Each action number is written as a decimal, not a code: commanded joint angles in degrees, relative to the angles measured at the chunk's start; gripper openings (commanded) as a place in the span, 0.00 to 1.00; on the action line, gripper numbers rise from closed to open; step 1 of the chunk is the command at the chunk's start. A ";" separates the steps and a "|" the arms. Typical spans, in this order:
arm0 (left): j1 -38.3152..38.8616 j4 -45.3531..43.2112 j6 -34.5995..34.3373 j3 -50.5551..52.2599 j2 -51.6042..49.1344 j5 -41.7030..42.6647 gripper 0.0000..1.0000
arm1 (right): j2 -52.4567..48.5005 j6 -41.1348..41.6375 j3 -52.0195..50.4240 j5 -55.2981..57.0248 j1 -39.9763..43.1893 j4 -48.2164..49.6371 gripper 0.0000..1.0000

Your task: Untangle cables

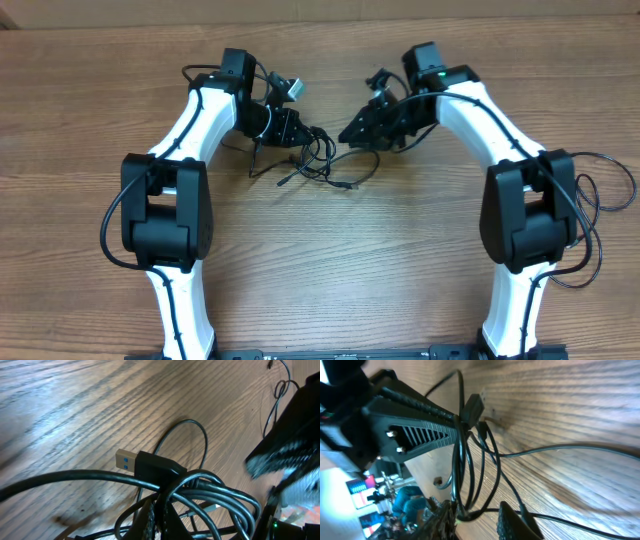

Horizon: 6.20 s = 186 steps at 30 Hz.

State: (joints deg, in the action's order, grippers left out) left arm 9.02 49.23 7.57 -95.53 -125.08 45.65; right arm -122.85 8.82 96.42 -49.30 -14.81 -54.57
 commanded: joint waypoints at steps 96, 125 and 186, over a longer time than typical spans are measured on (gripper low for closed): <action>0.33 -0.22 1.38 0.55 -1.20 0.31 0.04 | 1.97 3.34 -1.51 -14.34 -5.68 11.04 0.23; 0.33 -0.20 1.38 0.55 -1.20 0.28 0.04 | 1.95 6.27 -2.73 -6.38 -4.04 7.26 0.24; 0.33 -0.24 -15.56 0.55 -1.20 -23.39 0.04 | 1.97 -4.37 -2.73 -37.81 -0.83 18.97 0.04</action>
State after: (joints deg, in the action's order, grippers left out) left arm 10.15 49.25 -6.11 -95.55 -124.51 34.33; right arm -123.31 4.43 92.62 -76.99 -16.56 -35.94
